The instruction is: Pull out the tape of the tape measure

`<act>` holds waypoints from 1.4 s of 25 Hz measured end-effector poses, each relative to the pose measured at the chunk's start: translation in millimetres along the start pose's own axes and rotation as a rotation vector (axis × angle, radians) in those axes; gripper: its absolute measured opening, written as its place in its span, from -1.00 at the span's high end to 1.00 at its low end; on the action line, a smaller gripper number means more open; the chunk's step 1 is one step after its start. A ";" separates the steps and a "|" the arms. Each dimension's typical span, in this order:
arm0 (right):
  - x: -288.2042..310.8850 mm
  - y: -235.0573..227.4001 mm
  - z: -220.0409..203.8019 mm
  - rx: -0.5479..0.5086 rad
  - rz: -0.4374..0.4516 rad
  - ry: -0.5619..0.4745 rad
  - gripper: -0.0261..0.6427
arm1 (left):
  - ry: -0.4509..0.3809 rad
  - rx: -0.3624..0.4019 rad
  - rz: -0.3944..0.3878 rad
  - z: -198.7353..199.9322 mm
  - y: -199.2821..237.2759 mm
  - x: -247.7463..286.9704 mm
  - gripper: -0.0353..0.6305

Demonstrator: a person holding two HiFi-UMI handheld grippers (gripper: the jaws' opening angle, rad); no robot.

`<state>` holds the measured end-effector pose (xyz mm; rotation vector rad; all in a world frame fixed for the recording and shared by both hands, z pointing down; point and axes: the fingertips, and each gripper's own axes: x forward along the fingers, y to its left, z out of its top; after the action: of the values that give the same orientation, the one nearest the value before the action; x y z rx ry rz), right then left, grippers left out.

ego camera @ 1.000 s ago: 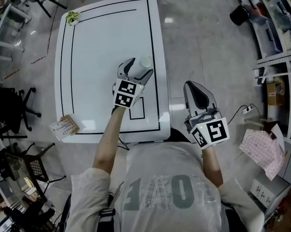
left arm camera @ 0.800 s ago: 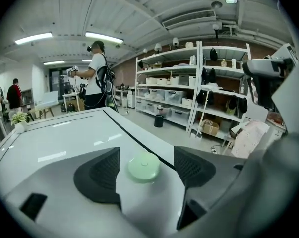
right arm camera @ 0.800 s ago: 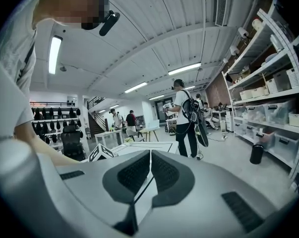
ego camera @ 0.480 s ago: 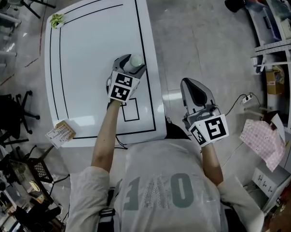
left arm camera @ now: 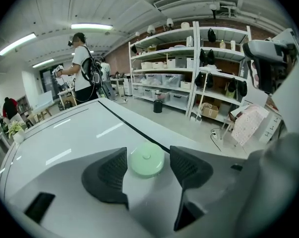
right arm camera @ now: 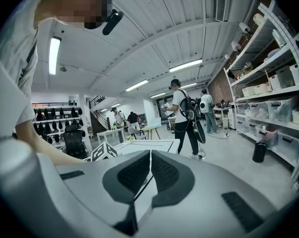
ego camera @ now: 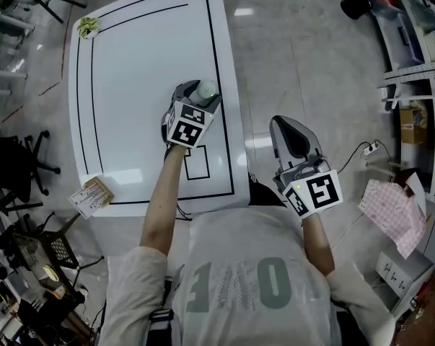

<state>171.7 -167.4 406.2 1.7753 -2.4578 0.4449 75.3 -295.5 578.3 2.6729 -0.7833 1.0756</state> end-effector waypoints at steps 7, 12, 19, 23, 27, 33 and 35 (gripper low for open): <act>0.6 4.8 2.4 -0.002 0.008 -0.003 0.83 | 0.013 0.024 -0.026 -1.5 -1.4 -1.5 0.19; 1.2 5.7 7.5 -0.007 0.015 -0.008 0.83 | 0.005 0.026 0.001 1.1 0.4 -3.8 0.19; 17.4 17.5 30.2 -0.001 0.068 -0.044 0.83 | -0.182 0.246 0.268 55.0 23.7 -70.5 0.20; 34.3 39.5 45.6 -0.007 0.133 -0.045 0.83 | -0.247 0.432 0.403 75.4 22.7 -120.5 0.19; 49.6 69.6 45.7 0.013 0.212 0.001 0.83 | -0.290 0.532 0.464 74.9 13.3 -160.3 0.20; 76.1 106.9 24.2 0.151 0.308 0.140 0.82 | -0.275 0.573 0.469 44.4 2.7 -189.4 0.19; 88.2 116.4 12.2 0.259 0.330 0.201 0.82 | -0.272 0.567 0.468 33.8 -2.3 -195.2 0.19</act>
<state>34.9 -218.2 393.0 1.3121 -2.6449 0.9554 -21.4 -224.4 420.6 3.2549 -1.3911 1.1844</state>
